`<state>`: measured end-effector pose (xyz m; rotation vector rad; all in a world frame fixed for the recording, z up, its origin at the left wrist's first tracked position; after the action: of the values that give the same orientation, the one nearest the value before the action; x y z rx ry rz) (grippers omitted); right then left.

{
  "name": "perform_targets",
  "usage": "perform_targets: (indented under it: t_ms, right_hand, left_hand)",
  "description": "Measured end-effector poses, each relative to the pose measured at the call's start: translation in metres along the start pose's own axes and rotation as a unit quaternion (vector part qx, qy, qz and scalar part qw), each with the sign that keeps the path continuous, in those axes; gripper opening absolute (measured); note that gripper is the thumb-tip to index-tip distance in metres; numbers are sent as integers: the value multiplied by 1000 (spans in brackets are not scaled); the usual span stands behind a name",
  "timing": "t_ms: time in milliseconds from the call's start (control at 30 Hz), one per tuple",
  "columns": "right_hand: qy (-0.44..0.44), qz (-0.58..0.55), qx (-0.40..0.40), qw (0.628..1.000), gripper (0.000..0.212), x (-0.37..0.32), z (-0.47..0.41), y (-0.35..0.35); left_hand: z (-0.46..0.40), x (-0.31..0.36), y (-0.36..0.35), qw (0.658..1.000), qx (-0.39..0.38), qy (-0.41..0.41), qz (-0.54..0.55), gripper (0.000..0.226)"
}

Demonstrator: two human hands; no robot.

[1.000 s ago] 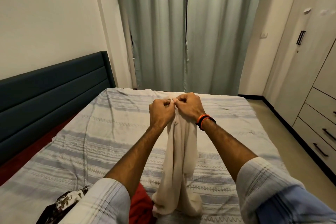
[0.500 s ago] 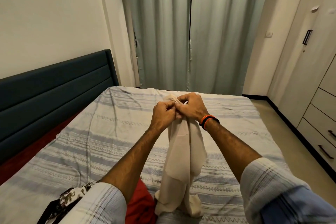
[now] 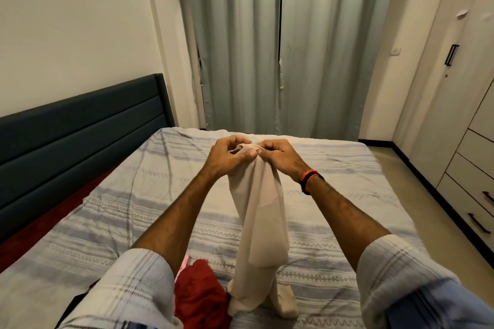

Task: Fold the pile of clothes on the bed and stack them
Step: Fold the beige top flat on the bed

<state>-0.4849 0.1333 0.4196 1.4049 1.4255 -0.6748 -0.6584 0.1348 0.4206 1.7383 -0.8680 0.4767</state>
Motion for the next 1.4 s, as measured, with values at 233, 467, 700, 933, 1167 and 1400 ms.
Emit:
perform_targets:
  t_ms: [233,467,700,933,1167,1400]
  right_hand:
    - [14,5,-17,1000,14,2,2,6]
    - [4,11,-12,1000,12,14,11,15]
    - [-36,2,-32,999,10,22,20,8]
    - [-96,-19,-10,995,32,31,28,1]
    - [-23,91,78,993,28,36,28,-1]
    - [-25,82,114,990,30,27,28,-7]
  left_hand:
    - [0,3,1,999,19,-5,-41,26]
    - [4,16,7,994,40,-68,-78,16]
    - [6,35,14,978,-26,-110,-173,28]
    - [2,33,22,977,-27,-124,-172,26]
    - [0,28,33,983,-3,-113,-146,29]
    - [2,25,33,987,10,-103,-127,29]
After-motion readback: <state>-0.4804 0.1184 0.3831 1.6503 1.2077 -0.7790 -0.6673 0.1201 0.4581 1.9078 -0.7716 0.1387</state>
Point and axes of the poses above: each hand's wrist, its own z-axis away from the middle knuckle, its own y-axis out of the back of the hand, x = y × z, the point moved 3 cm from there along -z, towards the middle knuckle, and after that the axes turned 10 degrees about -z, right-handed, at the moved point
